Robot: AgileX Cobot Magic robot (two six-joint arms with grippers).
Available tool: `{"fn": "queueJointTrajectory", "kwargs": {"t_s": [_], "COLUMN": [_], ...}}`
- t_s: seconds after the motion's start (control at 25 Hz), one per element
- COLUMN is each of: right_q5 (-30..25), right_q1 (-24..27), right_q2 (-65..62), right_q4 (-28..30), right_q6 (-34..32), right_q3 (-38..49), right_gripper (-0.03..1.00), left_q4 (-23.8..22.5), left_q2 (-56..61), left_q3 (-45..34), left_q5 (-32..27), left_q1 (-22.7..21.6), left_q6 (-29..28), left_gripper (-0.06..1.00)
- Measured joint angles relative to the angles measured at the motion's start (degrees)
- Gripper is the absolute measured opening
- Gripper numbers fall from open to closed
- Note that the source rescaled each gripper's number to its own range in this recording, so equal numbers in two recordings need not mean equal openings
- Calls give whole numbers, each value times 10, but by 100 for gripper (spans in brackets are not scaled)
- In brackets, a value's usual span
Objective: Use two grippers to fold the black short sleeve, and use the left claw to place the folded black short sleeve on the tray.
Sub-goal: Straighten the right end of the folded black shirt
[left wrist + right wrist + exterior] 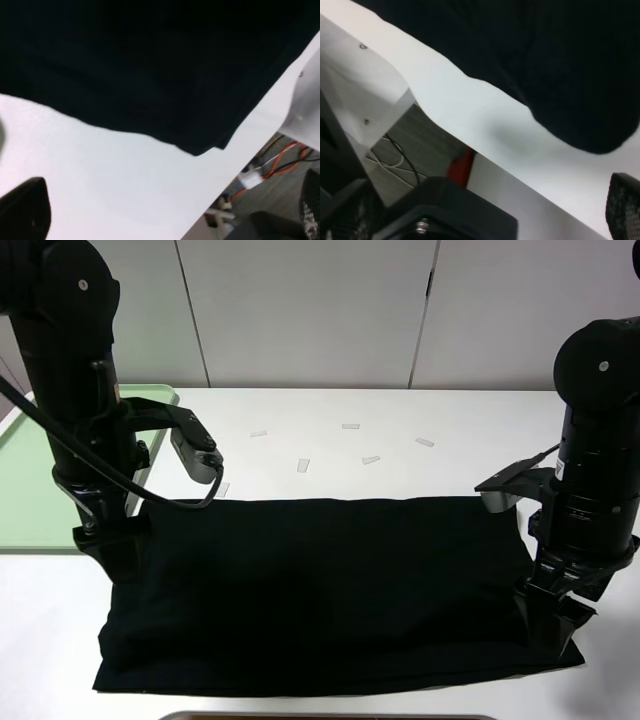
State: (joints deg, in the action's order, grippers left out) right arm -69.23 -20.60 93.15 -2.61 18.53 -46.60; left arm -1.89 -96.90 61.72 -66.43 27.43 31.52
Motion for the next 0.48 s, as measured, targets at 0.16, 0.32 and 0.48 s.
{"fn": "queueJointTrajectory", "kwargs": {"t_s": [0.16, 0.32, 0.48], "right_q5": [28, 54, 62], "right_q1": [0, 0, 0], "right_q2": [-7, -39, -87], "right_q4": [37, 64, 68], "right_q6": [15, 18, 15], "right_q3": [-2, -33, -85], "right_gripper": [100, 100, 100], "left_q4": [-19, -19, 3], "left_q2": [0, 0, 0], "left_q3": [0, 0, 0], "left_q5": [0, 1, 0], "left_q1": [-1, -1, -1], "left_q6": [0, -4, -15], "left_gripper": [100, 100, 100]}}
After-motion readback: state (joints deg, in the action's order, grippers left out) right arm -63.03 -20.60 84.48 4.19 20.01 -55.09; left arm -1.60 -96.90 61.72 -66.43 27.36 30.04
